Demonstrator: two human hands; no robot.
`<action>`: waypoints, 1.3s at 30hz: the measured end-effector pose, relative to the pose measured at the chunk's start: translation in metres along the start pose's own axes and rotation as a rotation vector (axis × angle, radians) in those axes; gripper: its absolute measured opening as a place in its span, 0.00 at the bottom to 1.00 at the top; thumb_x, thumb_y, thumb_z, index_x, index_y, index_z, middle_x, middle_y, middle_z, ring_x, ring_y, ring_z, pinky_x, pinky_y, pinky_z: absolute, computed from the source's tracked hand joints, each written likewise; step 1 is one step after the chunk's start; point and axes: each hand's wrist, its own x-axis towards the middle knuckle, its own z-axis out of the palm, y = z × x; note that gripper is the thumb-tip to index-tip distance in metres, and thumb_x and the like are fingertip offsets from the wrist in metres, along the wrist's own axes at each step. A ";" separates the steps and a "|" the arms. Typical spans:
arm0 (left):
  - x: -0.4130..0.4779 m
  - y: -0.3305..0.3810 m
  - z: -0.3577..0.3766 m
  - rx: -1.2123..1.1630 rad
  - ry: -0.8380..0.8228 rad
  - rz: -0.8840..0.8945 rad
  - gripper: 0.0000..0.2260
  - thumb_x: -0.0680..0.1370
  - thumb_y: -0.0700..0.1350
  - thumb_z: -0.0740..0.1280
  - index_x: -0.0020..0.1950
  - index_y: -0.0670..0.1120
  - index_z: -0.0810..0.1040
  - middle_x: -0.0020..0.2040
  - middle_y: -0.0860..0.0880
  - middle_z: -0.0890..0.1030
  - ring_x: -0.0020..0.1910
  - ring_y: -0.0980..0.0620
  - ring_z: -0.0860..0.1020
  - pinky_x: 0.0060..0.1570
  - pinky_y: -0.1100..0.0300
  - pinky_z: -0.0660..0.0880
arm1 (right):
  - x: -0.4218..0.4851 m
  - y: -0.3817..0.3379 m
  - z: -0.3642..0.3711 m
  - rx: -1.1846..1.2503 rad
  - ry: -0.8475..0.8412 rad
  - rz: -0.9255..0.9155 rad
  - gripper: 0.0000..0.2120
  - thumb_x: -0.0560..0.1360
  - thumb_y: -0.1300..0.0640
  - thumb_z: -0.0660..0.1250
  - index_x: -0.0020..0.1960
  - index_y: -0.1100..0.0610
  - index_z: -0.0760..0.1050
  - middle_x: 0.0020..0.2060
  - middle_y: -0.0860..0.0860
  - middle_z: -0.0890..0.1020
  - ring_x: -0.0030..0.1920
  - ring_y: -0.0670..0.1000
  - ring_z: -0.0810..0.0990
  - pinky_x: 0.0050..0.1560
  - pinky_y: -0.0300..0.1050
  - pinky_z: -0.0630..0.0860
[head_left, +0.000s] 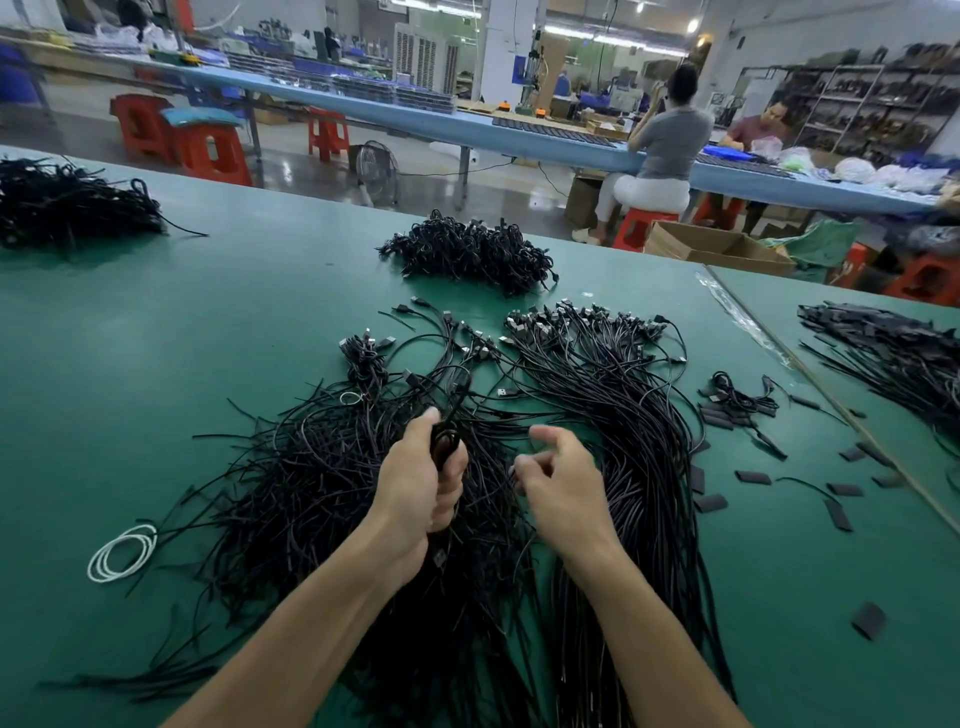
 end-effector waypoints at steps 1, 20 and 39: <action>0.000 0.001 0.000 0.015 -0.013 -0.001 0.31 0.85 0.55 0.50 0.22 0.50 0.68 0.22 0.53 0.59 0.20 0.55 0.54 0.18 0.66 0.53 | 0.000 -0.002 -0.002 0.023 0.038 -0.048 0.11 0.80 0.59 0.64 0.58 0.46 0.72 0.42 0.47 0.82 0.37 0.42 0.81 0.35 0.32 0.75; -0.004 0.001 0.011 -0.116 -0.082 0.214 0.21 0.84 0.51 0.57 0.50 0.35 0.81 0.22 0.51 0.62 0.20 0.55 0.56 0.21 0.66 0.57 | -0.037 -0.053 -0.015 -0.012 0.042 -0.543 0.12 0.75 0.64 0.72 0.48 0.48 0.78 0.41 0.40 0.83 0.46 0.40 0.83 0.47 0.30 0.76; -0.007 -0.003 0.010 -0.065 -0.082 -0.005 0.26 0.81 0.61 0.61 0.27 0.50 0.72 0.24 0.52 0.63 0.20 0.56 0.59 0.20 0.66 0.58 | -0.047 -0.063 -0.029 -0.738 -0.109 -1.093 0.08 0.70 0.68 0.72 0.45 0.57 0.79 0.35 0.48 0.81 0.41 0.52 0.77 0.43 0.49 0.77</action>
